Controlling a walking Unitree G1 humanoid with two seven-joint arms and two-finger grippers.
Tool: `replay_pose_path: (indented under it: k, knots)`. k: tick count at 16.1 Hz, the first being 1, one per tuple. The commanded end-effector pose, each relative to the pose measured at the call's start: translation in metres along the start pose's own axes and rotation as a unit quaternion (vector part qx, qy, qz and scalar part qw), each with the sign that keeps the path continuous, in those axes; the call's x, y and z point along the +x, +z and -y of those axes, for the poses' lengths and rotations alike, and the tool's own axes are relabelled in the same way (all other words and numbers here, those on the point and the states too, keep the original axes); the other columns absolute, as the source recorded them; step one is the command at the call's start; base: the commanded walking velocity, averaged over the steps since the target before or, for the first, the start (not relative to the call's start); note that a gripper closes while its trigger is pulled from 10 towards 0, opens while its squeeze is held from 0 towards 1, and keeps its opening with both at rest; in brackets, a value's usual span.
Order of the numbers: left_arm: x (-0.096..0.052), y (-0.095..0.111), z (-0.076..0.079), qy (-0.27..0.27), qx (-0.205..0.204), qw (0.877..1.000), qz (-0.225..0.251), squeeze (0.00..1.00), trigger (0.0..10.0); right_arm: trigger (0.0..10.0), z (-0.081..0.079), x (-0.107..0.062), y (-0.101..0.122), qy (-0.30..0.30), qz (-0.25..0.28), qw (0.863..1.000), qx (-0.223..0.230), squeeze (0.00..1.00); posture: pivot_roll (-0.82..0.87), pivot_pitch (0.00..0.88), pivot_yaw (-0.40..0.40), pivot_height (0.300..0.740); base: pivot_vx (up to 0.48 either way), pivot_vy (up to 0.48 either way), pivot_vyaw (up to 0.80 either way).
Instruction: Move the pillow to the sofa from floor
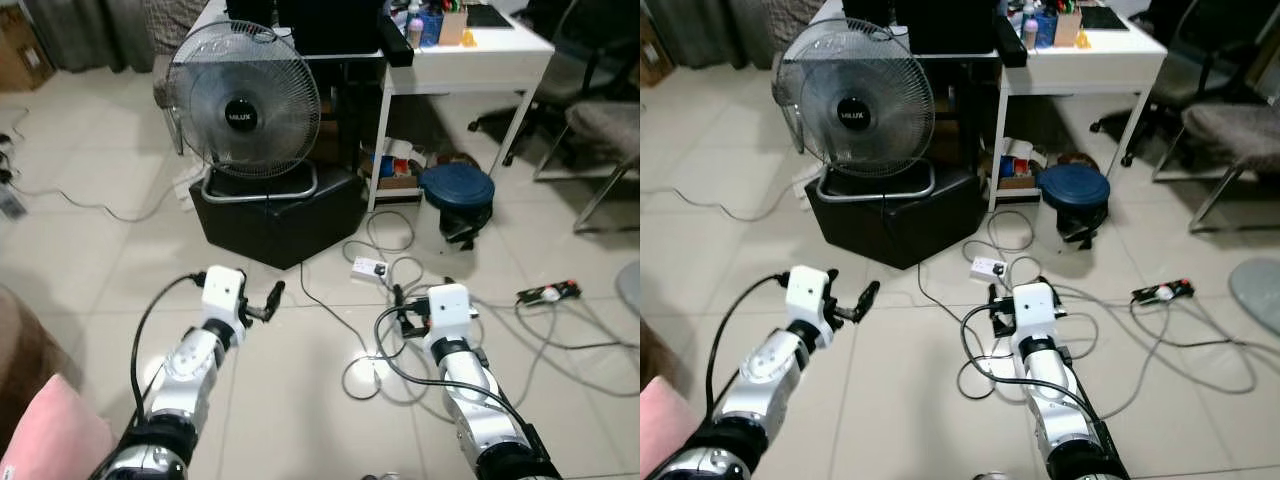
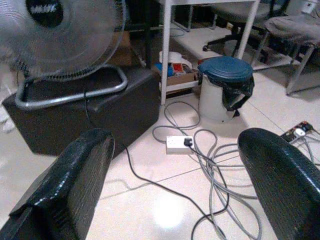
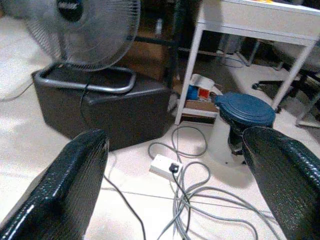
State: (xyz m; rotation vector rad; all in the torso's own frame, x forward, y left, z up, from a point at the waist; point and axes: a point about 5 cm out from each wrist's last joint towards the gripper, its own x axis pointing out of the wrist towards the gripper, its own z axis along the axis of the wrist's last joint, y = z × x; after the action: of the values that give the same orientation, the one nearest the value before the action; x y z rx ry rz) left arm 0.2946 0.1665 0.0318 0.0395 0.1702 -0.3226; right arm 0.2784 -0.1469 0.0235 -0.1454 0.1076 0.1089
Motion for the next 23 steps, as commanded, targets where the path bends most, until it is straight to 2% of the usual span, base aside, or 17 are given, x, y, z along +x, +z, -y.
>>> replay_pose_path:
  k: [1, 8, 12, 15, 23]
  knots:
    - [-0.001, -0.001, 0.000, 0.005, 0.003, 1.000, 0.001, 0.00, 10.0, 10.0, 0.004, 0.000, -0.003, 0.003, -0.013, 1.000, 0.001, 0.11, -0.06, 0.043, -0.043, 0.740, 0.000, 0.000, 0.00]
    - [0.006, 0.006, -0.001, 0.016, 0.011, 1.000, 0.005, 0.00, 10.0, 10.0, -0.006, 0.003, -0.002, 0.025, -0.018, 1.000, 0.008, 0.12, -0.06, 0.051, -0.050, 0.740, 0.000, 0.000, 0.00]
    - [0.001, -0.001, -0.004, 0.020, 0.004, 1.000, -0.003, 0.00, 10.0, 10.0, 0.000, -0.001, -0.005, 0.017, -0.023, 1.000, 0.010, 0.11, -0.07, 0.060, -0.047, 0.740, 0.000, 0.000, 0.00]
    - [-0.005, -0.009, 0.001, 0.017, -0.004, 1.000, -0.010, 0.00, 10.0, 10.0, 0.000, -0.004, -0.008, 0.021, -0.025, 0.999, 0.009, 0.11, -0.07, 0.065, -0.050, 0.740, 0.000, 0.000, 0.00]
    - [-0.002, -0.004, 0.000, 0.023, 0.001, 1.000, 0.003, 0.00, 10.0, 10.0, 0.003, -0.003, -0.007, 0.021, -0.025, 0.999, 0.003, 0.12, -0.05, 0.076, -0.061, 0.740, 0.000, 0.000, 0.00]
